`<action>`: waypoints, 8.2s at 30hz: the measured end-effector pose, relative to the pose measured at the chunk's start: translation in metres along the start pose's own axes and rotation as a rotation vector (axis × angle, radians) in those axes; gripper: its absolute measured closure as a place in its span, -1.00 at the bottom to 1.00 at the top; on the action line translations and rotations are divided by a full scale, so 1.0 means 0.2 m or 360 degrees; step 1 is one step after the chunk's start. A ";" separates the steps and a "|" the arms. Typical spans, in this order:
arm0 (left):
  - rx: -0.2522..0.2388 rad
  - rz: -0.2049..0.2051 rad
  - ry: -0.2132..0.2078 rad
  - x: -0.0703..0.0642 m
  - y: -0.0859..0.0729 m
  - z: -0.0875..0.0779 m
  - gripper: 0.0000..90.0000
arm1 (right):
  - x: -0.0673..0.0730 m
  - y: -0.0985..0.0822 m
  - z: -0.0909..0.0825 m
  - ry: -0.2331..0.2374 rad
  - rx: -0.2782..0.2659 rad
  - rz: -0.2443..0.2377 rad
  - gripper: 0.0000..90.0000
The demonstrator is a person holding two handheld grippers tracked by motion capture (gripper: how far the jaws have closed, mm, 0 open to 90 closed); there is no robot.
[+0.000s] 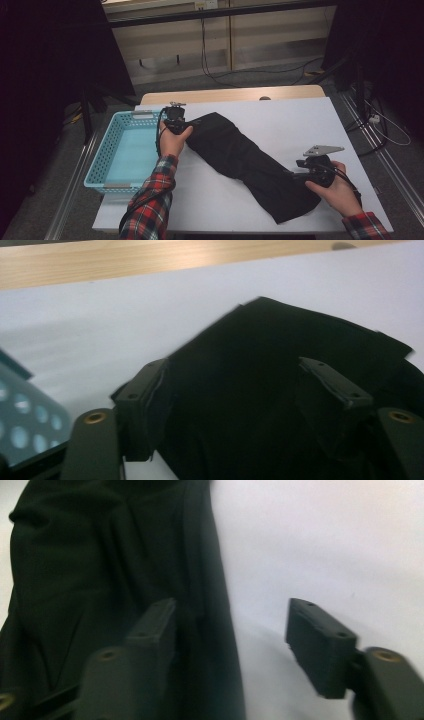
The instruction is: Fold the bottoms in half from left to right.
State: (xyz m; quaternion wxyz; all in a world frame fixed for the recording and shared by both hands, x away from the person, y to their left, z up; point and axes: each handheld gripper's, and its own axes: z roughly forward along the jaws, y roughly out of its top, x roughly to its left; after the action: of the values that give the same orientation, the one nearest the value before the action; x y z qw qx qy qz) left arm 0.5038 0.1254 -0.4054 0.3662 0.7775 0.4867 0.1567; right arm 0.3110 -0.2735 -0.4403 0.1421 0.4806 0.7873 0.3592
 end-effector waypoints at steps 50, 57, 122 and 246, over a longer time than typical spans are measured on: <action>-0.0043 0.0275 -0.0150 -0.20 -0.23 -0.15 -0.73 | 0.22 0.05 0.04 0.0068 -0.0088 -0.0109 -0.53; -0.0044 0.0282 -0.0141 -0.20 -0.24 -0.15 -0.73 | 0.29 0.05 0.03 0.0166 -0.0137 -0.0157 -0.01; -0.0043 0.0286 -0.0156 -0.20 -0.24 -0.14 -0.73 | -0.03 -0.02 -0.04 -0.0130 -0.0057 -0.0091 0.33; -0.0036 0.0234 -0.0141 -0.18 -0.24 -0.13 -0.75 | 0.40 -0.05 0.04 0.0356 0.0087 -0.0474 0.92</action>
State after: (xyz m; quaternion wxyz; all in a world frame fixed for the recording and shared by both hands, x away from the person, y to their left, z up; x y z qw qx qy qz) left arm 0.4402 0.1179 -0.4178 0.3836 0.8131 0.4100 0.1540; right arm 0.2700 -0.2043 -0.4426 0.0923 0.3194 0.8701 0.3639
